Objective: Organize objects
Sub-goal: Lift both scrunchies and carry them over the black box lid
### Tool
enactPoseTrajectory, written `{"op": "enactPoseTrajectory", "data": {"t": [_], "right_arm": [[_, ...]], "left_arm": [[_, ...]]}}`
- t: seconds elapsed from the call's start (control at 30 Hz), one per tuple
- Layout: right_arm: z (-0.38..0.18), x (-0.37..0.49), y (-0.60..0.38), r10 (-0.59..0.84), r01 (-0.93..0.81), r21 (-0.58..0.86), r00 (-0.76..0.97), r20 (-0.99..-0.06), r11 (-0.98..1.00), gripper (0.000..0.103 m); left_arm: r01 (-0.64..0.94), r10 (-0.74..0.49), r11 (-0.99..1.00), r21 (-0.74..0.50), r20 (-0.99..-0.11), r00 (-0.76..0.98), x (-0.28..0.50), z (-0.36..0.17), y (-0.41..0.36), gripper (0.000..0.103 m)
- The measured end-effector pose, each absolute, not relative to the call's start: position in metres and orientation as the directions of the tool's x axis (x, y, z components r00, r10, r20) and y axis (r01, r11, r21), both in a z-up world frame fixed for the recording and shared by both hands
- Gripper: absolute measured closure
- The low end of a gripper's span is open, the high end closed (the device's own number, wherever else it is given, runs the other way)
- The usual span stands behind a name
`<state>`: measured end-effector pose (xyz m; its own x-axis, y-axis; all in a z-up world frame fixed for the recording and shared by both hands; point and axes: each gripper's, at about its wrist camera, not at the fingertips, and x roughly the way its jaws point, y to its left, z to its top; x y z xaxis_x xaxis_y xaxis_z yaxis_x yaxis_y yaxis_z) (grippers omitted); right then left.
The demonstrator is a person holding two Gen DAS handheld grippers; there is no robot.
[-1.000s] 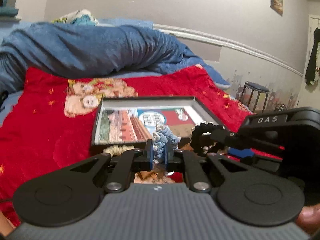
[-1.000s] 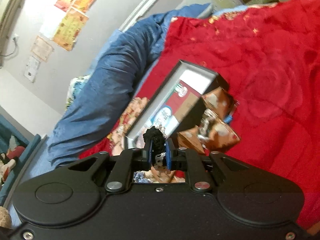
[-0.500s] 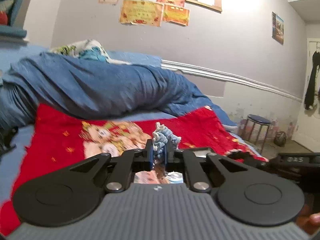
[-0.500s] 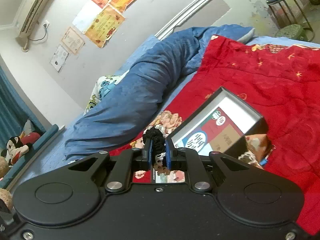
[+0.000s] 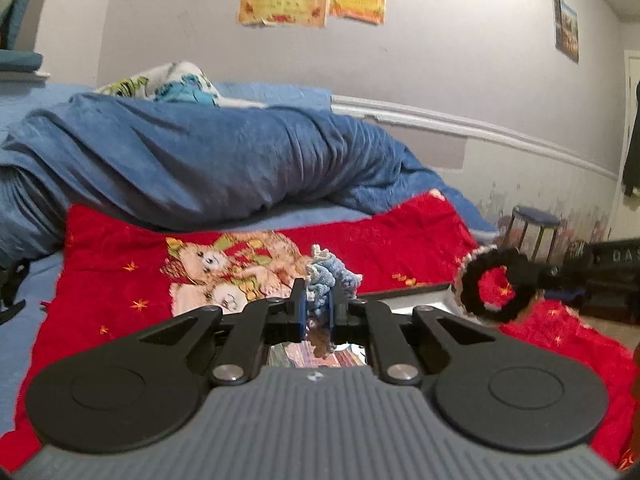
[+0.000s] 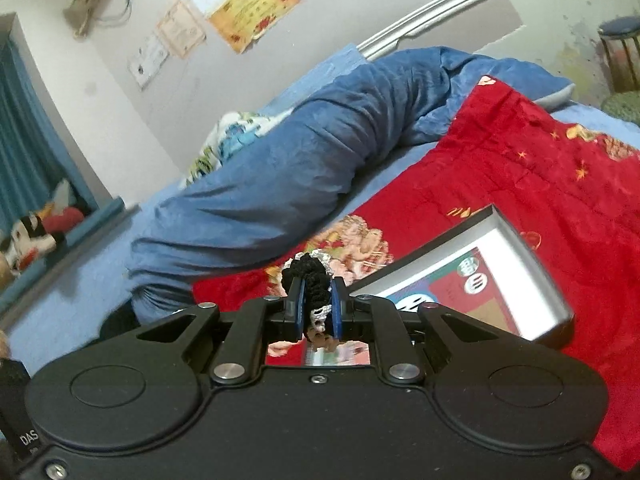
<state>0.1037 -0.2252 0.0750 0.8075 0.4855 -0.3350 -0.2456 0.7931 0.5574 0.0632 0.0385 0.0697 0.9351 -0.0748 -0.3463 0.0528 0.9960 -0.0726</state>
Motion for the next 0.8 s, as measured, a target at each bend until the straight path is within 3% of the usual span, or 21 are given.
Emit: {"op": "enactPoseTrajectory", "data": {"t": [0.33,0.8], "right_arm": [[0.027,0.153,-0.245,0.458,-0.195,0.558,0.803,-0.382,0.807,0.089],[-0.027,0.191,-0.289,0.429,-0.098,0.601,0.790,-0.438,0.793,0.089]], "left_arm": [[0.080,-0.096,0.995,-0.056,-0.442,0.892,0.118,0.038,0.012,0.090],[0.087,-0.091,0.996,-0.031,-0.480,0.873,0.153,0.017,-0.007,0.090]]}}
